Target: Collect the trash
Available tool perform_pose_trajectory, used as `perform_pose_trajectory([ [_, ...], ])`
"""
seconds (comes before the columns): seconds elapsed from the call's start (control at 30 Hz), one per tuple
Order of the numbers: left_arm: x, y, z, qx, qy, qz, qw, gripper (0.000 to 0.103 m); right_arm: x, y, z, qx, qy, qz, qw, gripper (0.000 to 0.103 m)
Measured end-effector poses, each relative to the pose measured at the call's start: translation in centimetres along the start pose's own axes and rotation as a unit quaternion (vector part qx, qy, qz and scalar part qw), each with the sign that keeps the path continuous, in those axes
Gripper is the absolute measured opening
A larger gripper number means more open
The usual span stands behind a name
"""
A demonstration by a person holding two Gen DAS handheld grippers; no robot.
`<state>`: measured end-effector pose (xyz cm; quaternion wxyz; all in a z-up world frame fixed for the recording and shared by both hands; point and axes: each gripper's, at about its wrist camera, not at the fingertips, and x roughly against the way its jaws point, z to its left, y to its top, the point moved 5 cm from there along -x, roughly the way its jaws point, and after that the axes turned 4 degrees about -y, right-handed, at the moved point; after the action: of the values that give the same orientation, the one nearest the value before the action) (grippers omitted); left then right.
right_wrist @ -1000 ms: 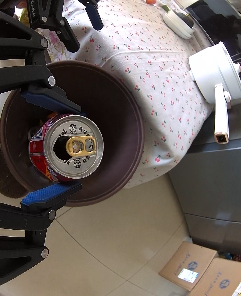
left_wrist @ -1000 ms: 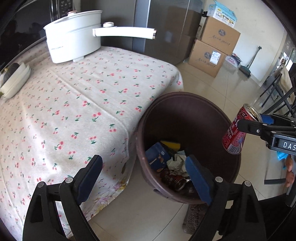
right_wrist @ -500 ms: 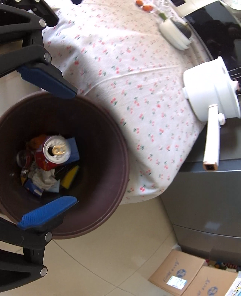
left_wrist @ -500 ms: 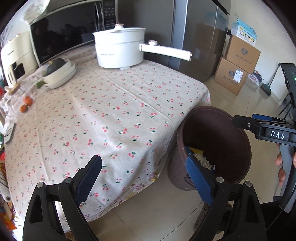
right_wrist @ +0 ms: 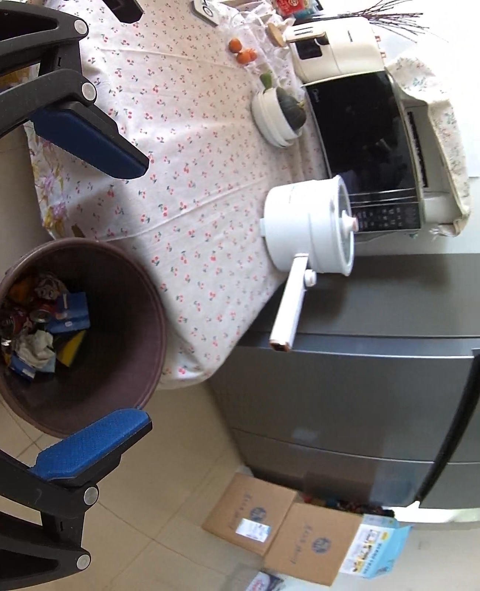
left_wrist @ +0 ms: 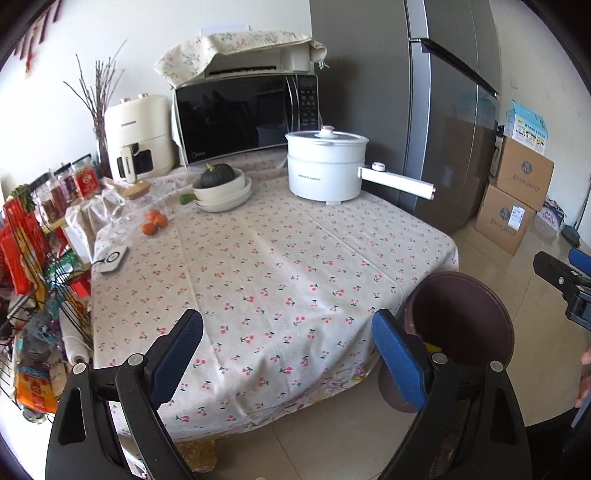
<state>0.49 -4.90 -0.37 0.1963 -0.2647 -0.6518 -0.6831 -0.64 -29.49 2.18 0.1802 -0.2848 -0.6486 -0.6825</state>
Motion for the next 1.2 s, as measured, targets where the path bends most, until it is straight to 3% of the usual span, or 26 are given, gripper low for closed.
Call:
perform_pose_trajectory([
  [0.4,2.0,-0.7,0.7,0.006,-0.017,-0.019,0.9997,0.097,3.7,-0.7,1.9,0.016,-0.016,-0.059,0.998,0.102],
  [0.57,2.2,-0.4,0.0,0.002,-0.028,-0.026,0.9993,0.103,3.2,-0.8,1.9,0.008,-0.032,-0.051,0.998,0.102],
  [1.2,2.7,-0.3,0.3,-0.002,-0.028,-0.038,0.9989,0.103,2.8,-1.5,2.4,0.023,-0.034,-0.041,0.998,0.102],
])
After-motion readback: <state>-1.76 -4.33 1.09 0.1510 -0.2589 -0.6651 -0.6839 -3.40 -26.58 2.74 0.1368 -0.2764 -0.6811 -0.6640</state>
